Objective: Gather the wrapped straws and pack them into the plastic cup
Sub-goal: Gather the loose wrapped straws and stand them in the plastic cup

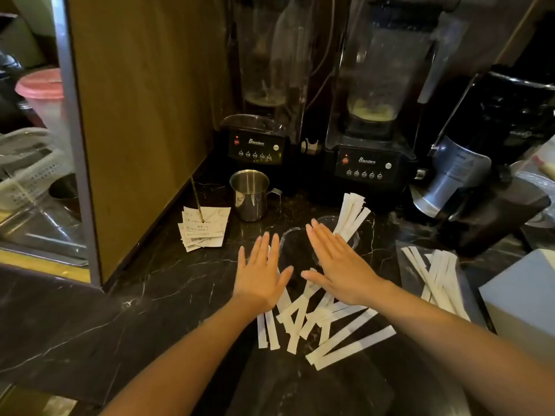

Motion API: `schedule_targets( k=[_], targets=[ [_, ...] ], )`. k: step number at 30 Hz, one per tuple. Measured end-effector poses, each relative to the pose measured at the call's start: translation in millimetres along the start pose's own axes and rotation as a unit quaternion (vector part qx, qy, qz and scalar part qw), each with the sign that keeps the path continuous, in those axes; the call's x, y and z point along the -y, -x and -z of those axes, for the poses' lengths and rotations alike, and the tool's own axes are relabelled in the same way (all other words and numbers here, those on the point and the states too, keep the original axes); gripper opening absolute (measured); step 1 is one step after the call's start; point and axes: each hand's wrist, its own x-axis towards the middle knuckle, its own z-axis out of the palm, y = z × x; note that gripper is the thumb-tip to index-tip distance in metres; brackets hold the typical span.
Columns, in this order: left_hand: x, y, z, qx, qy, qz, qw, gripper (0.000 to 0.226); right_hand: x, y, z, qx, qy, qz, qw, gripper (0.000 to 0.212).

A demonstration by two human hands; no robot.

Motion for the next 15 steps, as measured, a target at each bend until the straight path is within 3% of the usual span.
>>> schedule_targets(
  k=[5,11,15],
  targets=[
    [-31.0,17.5,-12.0,0.016,0.025,0.009,1.000,0.082,-20.8,11.8,0.7,0.115,0.012,0.097,0.989,0.095],
    [-57.0,32.2,-20.4,0.065,0.024,-0.009,0.998,0.097,-25.7,17.5,-2.0,0.155,0.082,0.158,0.972,0.113],
    [-61.5,36.0,-22.1,0.084,0.023,-0.008,0.996,0.100,-23.5,20.2,-6.6,0.186,0.052,0.172,0.966,0.123]
  ],
)
